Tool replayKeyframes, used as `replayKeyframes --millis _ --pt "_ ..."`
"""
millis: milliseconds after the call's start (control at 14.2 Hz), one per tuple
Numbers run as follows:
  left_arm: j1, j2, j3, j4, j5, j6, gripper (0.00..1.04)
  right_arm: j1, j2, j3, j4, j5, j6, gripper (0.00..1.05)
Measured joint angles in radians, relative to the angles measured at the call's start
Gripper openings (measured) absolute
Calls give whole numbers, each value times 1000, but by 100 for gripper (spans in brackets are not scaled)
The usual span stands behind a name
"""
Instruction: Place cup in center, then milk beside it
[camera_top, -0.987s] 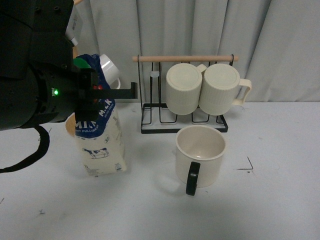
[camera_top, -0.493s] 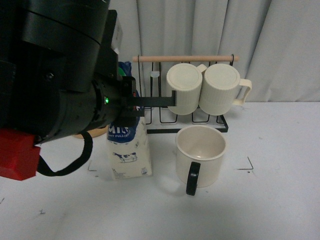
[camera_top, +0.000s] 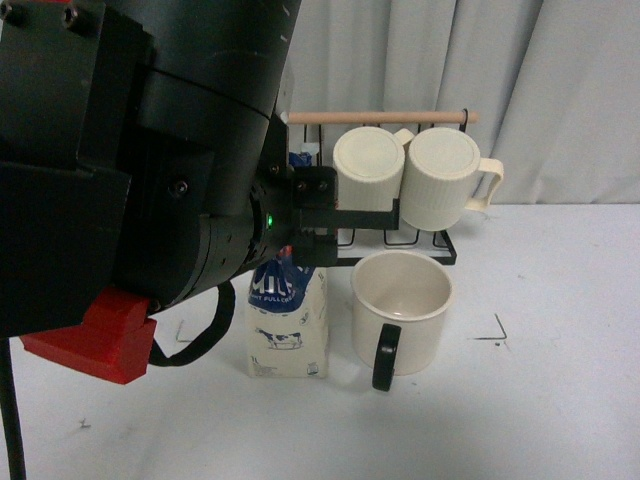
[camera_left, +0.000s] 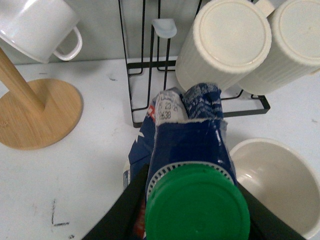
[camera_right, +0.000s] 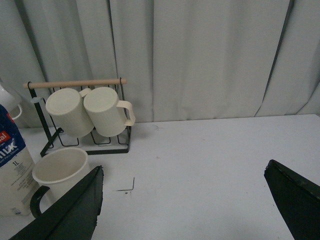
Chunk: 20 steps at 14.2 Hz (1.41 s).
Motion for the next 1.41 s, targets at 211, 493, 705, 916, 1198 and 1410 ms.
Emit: replayKeyframes --millis 211,493,705,916,1198,1410 --pt "0 -72 -38 2 33 37 74 0 0 0 0 0 0 98" --pt "6 -186 -112 -15 140 132 98 0 0 0 0 0 0 98" --pt "60 -198 -367 534 -88 224 70 0 0 0 -1 0 0 98" --pt "212 -455 -587 632 22 244 28 0 0 0 0 0 0 98" --pt "356 -668 -759 576 162 247 2 0 0 0 0 0 0 98" --pt "429 -872 -822 416 240 247 2 0 0 0 0 0 0 98"
